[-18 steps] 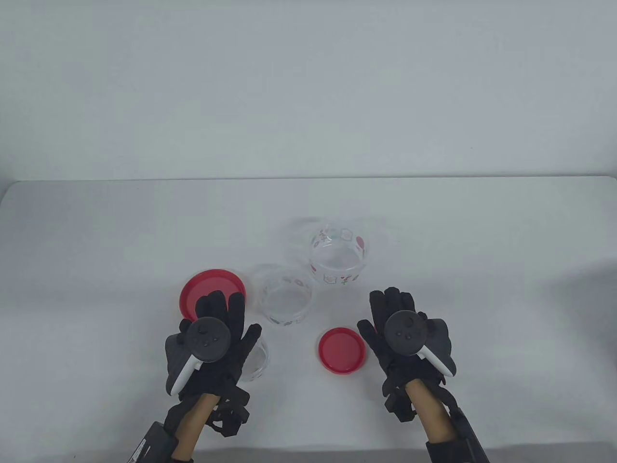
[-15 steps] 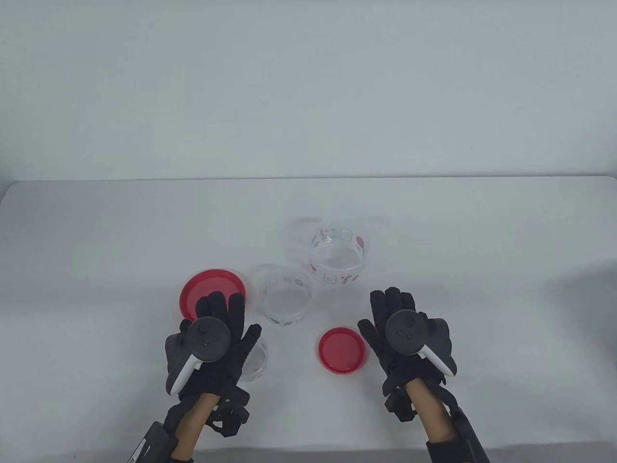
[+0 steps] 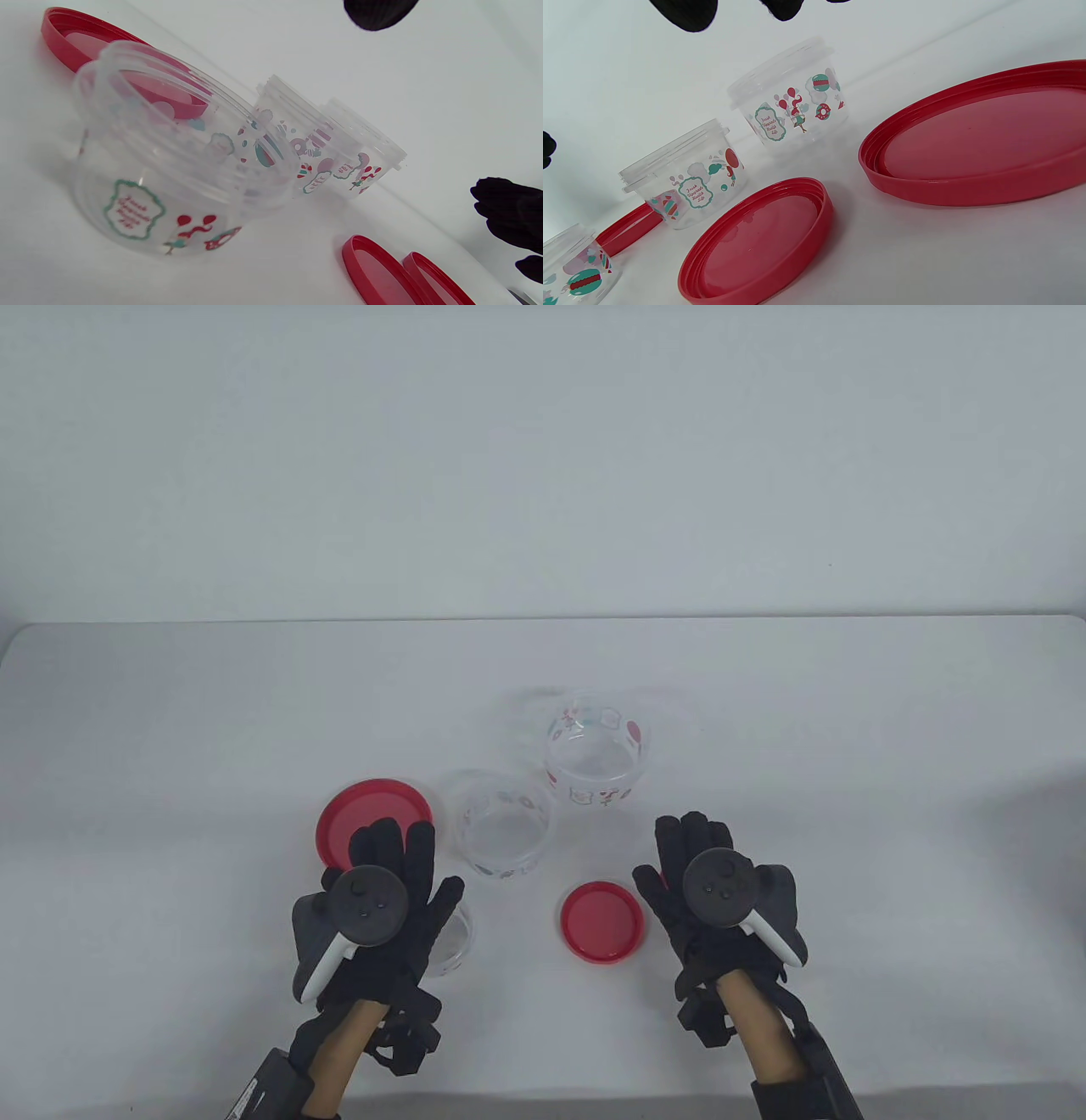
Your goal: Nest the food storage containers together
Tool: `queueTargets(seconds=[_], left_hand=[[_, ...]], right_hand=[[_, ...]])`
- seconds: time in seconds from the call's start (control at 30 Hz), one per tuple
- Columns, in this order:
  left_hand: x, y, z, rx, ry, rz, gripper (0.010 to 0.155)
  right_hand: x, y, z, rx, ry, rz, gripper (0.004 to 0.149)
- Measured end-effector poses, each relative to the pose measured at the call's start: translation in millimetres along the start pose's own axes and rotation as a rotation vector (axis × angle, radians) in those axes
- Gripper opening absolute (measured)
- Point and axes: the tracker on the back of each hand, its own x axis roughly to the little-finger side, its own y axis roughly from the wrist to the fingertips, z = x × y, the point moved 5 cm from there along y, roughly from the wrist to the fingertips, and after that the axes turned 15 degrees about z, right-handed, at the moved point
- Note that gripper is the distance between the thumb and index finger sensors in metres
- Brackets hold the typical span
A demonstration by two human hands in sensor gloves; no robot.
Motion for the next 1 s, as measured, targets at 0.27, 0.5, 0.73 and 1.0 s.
queueTargets(seconds=[0.27, 0.5, 0.73, 1.0], left_hand=[[1.3, 0.1, 0.0, 0.032, -0.013, -0.008, 0.073], [9.4, -1.3, -3.5, 0.055, 0.074, -0.096, 0.074], [27.0, -1.3, -5.0, 0.075, 0.072, -0.204, 0.069], [39.0, 0.1, -3.6, 0.135, 0.054, -0.256, 0.065]], right_hand=[[1.2, -0.3, -0.6, -0.003, 0.018, -0.007, 0.069], [1.9, -0.6, 0.4, 0.000, 0.024, -0.012, 0.069], [4.1, -0.7, 0.8, 0.000, 0.062, -0.025, 0.069], [18.4, 2.2, 3.2, 0.017, 0.225, -0.095, 0.069]])
